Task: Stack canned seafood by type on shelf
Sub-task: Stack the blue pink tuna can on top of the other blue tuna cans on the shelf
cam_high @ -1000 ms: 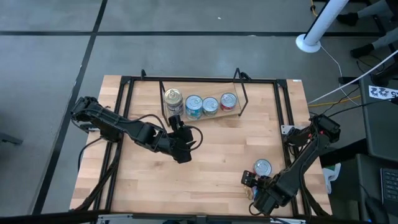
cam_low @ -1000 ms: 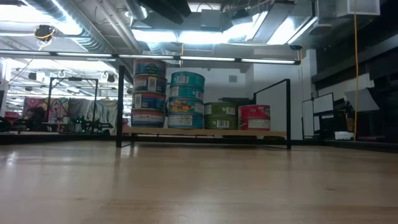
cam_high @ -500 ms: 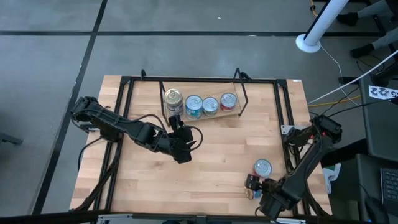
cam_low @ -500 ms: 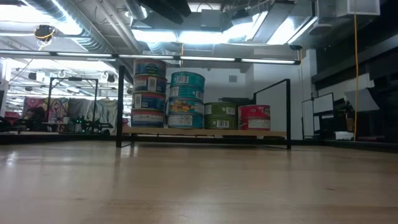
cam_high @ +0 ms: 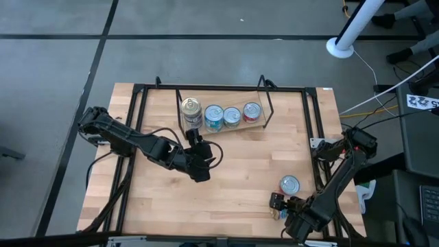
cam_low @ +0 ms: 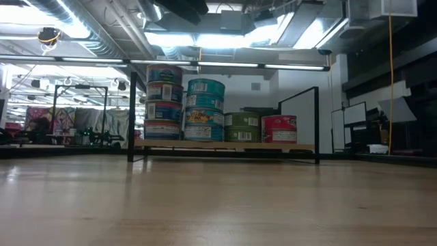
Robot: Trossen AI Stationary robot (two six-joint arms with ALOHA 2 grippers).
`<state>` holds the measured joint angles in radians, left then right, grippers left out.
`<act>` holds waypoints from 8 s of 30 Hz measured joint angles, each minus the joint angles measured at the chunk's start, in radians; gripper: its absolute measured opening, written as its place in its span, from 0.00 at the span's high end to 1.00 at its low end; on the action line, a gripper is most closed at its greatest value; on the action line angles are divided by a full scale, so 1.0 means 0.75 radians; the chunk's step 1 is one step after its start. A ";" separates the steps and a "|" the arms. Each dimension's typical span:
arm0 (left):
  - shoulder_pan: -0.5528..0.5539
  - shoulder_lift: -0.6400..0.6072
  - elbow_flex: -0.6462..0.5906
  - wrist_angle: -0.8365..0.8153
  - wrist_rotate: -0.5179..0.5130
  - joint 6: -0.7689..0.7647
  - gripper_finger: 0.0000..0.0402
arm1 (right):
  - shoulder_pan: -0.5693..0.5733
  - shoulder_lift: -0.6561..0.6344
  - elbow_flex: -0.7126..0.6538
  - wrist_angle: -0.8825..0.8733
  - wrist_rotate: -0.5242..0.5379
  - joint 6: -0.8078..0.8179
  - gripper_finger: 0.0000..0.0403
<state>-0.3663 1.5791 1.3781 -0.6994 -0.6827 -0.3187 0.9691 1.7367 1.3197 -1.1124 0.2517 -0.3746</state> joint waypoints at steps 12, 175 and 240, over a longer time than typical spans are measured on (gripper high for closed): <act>-0.027 0.000 0.000 0.000 0.000 0.000 0.32 | 0.000 0.001 -0.035 0.078 0.001 0.001 0.32; 0.527 -0.467 -0.172 -0.164 -0.183 0.340 0.32 | -1.514 0.302 0.198 1.971 -0.032 -1.152 0.50; 0.470 -0.467 -0.173 -0.036 -0.124 0.345 0.32 | -1.441 0.304 0.196 1.968 0.058 -1.067 0.32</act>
<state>-0.0135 1.2285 1.2484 -0.7263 -0.7753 -0.0600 -0.1116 1.9648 1.4666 0.3634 0.2951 -1.1751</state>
